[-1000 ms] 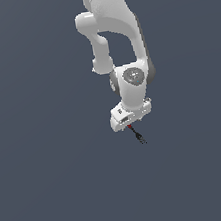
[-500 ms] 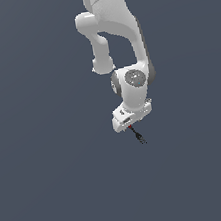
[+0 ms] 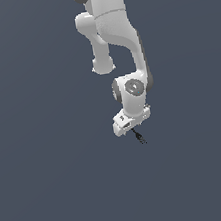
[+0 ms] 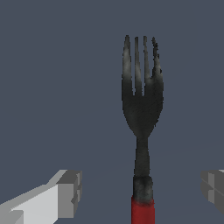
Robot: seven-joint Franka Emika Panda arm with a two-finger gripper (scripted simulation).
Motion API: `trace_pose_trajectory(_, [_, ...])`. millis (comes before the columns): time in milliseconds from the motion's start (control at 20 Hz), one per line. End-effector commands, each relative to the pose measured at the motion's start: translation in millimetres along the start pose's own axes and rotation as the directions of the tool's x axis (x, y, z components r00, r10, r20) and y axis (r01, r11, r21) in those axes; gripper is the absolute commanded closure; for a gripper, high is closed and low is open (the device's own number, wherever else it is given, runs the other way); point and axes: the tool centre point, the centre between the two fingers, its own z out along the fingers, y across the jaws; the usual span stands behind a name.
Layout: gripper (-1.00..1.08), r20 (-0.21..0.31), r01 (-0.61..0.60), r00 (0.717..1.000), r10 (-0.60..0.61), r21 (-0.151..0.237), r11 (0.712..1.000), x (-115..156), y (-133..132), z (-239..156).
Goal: Pick up the object and move it to a goal position.
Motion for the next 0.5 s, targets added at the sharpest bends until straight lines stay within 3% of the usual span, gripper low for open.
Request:
trace_pose_trajectory(0, [-0.92,-0.002,0.001,1.000,-0.001,-0.001,1.000,0.9,0.0,5.1])
trace_pose_trajectory(100, [-0.92,-0.002,0.001,1.000,-0.001,-0.001,1.000,1.1,0.2,6.1])
trace_pose_trajectory(150, [1.08,-0.002,0.001,1.000,-0.001,-0.001,1.000,1.1,0.2,6.1])
trace_pose_trajectory(450, [1.08,-0.002,0.001,1.000,-0.001,-0.001,1.000,1.1,0.2,6.1])
